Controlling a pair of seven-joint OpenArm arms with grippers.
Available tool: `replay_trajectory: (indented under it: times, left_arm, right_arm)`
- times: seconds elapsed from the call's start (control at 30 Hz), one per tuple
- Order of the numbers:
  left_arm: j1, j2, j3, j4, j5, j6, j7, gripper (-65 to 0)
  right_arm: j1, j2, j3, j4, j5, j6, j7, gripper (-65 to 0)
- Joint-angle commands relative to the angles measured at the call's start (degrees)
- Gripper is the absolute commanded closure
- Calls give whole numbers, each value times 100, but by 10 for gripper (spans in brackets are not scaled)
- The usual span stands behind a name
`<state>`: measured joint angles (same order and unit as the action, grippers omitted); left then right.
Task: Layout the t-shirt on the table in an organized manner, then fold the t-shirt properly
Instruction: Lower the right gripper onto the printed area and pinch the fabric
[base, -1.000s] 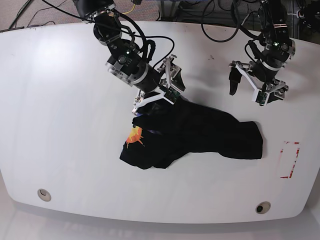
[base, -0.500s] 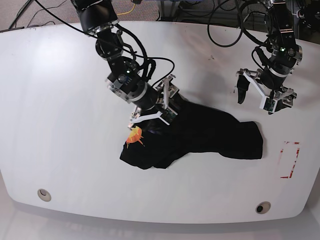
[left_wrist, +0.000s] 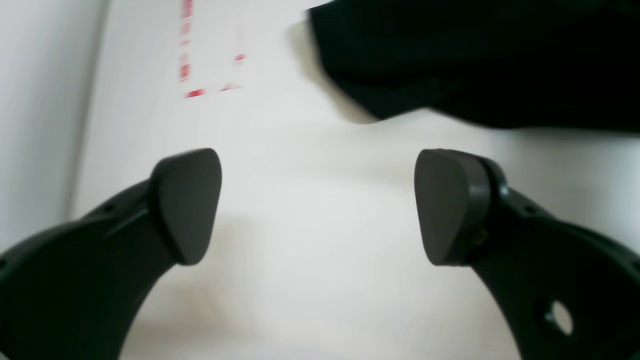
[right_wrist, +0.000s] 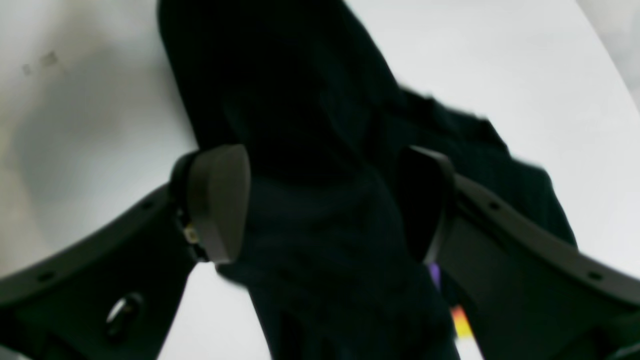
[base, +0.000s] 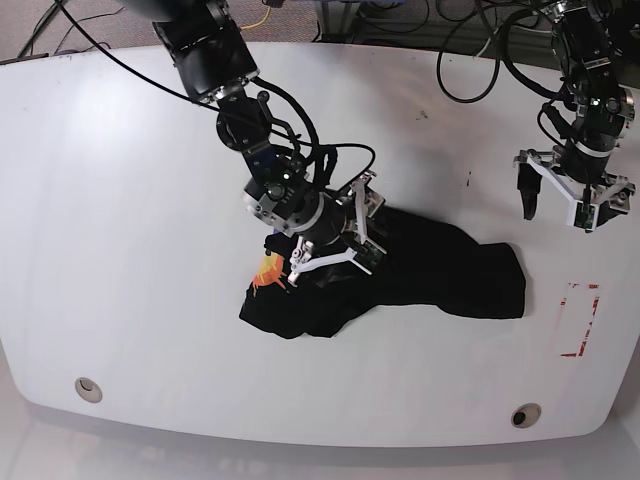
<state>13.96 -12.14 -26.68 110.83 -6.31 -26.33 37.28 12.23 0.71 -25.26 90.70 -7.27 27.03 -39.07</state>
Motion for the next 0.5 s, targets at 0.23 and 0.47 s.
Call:
replay_trajectory:
  times: [0.23,0.47]
  left_arm:
    - [-99,-206,-352,95,-60,17,-172,-560]
    - [-99,-206,-431,95,-60,17,-172,-560]
  right_arm:
    - [294,-278,-266,-529,63,-8,368,-442]
    - [487,-269,-626,-1065,54,-17,404,-439]
